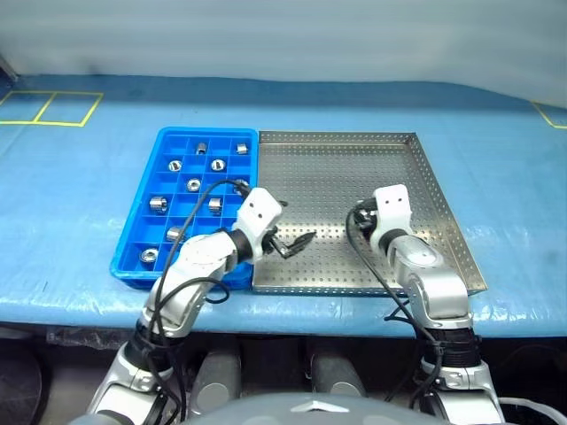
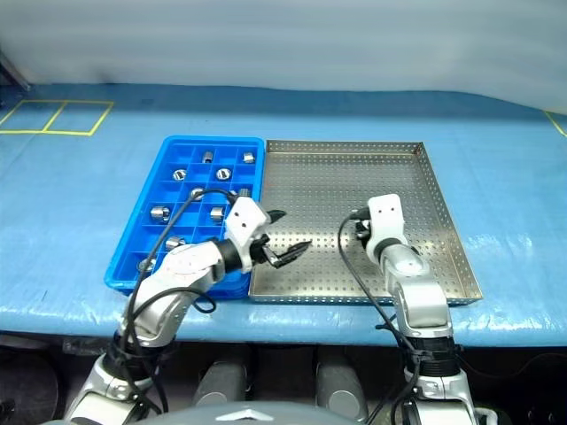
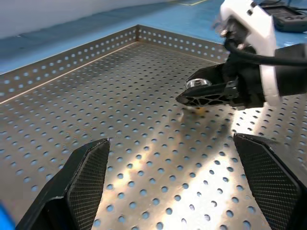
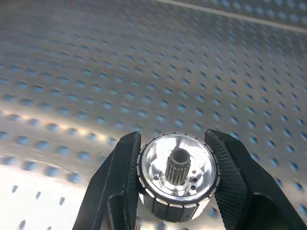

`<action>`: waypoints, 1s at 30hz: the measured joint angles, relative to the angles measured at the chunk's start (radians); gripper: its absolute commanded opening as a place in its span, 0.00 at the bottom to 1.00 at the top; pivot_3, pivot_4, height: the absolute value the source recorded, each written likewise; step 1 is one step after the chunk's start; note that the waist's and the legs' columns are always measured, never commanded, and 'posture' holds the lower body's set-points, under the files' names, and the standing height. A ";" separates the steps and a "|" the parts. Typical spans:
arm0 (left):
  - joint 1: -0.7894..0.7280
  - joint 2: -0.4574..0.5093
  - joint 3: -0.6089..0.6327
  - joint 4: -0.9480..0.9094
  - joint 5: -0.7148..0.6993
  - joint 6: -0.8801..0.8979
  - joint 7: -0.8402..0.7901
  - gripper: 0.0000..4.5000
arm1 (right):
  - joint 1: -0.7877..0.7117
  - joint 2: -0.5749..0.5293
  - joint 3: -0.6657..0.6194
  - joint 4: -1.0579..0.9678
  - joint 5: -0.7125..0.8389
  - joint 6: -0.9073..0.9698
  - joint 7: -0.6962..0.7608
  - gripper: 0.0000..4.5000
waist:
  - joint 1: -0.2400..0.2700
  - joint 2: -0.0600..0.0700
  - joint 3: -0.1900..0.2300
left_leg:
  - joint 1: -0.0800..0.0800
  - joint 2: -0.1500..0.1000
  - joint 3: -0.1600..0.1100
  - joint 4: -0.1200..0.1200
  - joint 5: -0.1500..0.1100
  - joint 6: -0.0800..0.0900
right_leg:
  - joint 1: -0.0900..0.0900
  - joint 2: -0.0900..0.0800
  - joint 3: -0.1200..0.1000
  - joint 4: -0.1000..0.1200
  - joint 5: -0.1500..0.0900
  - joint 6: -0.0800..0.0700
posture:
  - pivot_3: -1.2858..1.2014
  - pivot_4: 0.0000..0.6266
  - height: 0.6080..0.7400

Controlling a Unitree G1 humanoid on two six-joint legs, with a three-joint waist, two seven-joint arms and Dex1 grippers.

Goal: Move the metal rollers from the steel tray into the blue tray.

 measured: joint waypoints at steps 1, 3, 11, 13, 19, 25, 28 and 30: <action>0.009 0.011 0.019 -0.010 0.003 0.011 0.015 1.00 | -0.012 -0.002 0.025 -0.024 0.011 -0.008 0.032 0.38 | 0.003 0.000 0.000 | 0.000 0.000 -0.001 0.000 0.000 0.000 | 0.000 0.000 -0.001 0.000 0.000 0.000 | 0.60 0.24 1.00; 0.035 0.048 0.042 -0.045 0.034 0.054 0.059 1.00 | -0.036 -0.007 0.086 -0.068 0.033 -0.020 0.097 0.38 | 0.006 0.000 0.000 | 0.000 0.000 -0.001 0.000 0.000 0.000 | 0.001 0.000 -0.001 0.000 0.000 -0.001 | 0.60 0.24 1.00; 0.078 0.121 0.117 -0.088 0.178 0.218 0.237 1.00 | -0.118 0.060 0.256 -0.059 0.062 -0.041 0.204 0.38 | 0.036 -0.001 0.000 | 0.000 0.000 -0.001 0.000 0.000 0.000 | 0.000 0.000 -0.002 0.000 0.000 -0.001 | 0.62 0.24 1.00; 0.082 0.120 0.120 -0.088 0.183 0.233 0.245 1.00 | -0.130 0.079 0.279 -0.028 0.058 -0.049 0.206 0.38 | 0.046 -0.001 0.000 | -0.001 0.000 -0.001 0.000 0.000 0.000 | 0.000 0.000 -0.002 0.000 0.000 -0.001 | 0.63 0.24 1.00; 0.102 0.105 0.118 -0.099 0.186 0.250 0.257 1.00 | -0.151 0.135 0.315 0.055 0.058 -0.091 0.224 0.38 | 0.063 -0.001 0.000 | -0.001 0.000 -0.001 -0.001 0.000 0.000 | 0.000 0.000 -0.002 -0.001 0.000 -0.001 | 0.63 0.24 1.00; 0.102 0.100 0.116 -0.104 0.187 0.261 0.258 1.00 | -0.174 0.151 0.318 0.111 0.056 -0.108 0.241 0.38 | 0.066 -0.001 0.000 | 0.000 0.000 -0.001 -0.001 0.000 -0.001 | 0.000 0.000 -0.002 0.000 -0.001 -0.001 | 0.64 0.24 1.00; 0.102 0.099 0.115 -0.104 0.188 0.261 0.258 1.00 | -0.175 0.153 0.324 0.129 0.056 -0.109 0.248 0.59 | 0.066 -0.001 0.000 | 0.000 0.000 -0.001 -0.002 0.000 -0.001 | 0.000 0.000 -0.002 -0.001 -0.001 -0.001 | 0.64 0.24 1.00; 0.102 0.099 0.113 -0.104 0.189 0.261 0.258 1.00 | -0.175 0.153 0.327 0.140 0.054 -0.112 0.248 0.73 | 0.067 -0.001 0.000 | 0.000 0.000 -0.001 -0.002 0.000 -0.001 | 0.000 0.000 -0.002 -0.001 -0.001 -0.001 | 0.63 0.24 1.00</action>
